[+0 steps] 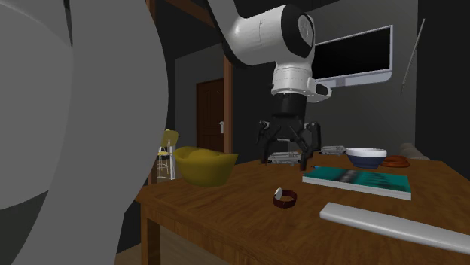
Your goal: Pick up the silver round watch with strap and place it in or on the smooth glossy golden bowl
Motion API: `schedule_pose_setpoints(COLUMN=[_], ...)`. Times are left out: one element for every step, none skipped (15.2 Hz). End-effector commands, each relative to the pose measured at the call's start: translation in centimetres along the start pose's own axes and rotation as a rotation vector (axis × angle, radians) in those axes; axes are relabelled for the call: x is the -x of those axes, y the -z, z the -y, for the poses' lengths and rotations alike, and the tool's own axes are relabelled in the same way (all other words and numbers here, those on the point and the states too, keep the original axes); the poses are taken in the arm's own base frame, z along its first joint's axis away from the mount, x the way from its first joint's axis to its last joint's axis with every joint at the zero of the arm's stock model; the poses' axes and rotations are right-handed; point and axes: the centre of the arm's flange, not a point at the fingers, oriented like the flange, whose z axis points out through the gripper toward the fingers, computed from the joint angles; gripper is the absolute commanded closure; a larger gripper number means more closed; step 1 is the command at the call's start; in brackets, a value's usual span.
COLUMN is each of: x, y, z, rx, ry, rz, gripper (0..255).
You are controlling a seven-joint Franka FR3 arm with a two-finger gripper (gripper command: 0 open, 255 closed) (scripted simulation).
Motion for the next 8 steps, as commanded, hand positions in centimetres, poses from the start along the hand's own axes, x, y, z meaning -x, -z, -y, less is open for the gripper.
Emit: schedule_pose_setpoints(x=[-0.4, -0.4, -0.4, -0.4, -0.4, -0.4, -0.4, -0.4], y=[-0.9, -1.4, -2.0, -2.5, -3.0, -3.6, -3.9, -3.9], z=[0.2, 0.2, 0.2, 0.2, 0.2, 0.2, 0.2, 0.2], rx=[0.002, 0.002, 0.002, 0.002, 0.002, 0.002, 0.002, 0.002], ry=[0.003, 0.003, 0.003, 0.003, 0.003, 0.003, 0.003, 0.003], rz=[-0.002, -0.002, -0.002, -0.002, -0.002, -0.002, -0.002, -0.002], gripper=[0, 0, 0, 0, 0, 0, 0, 0])
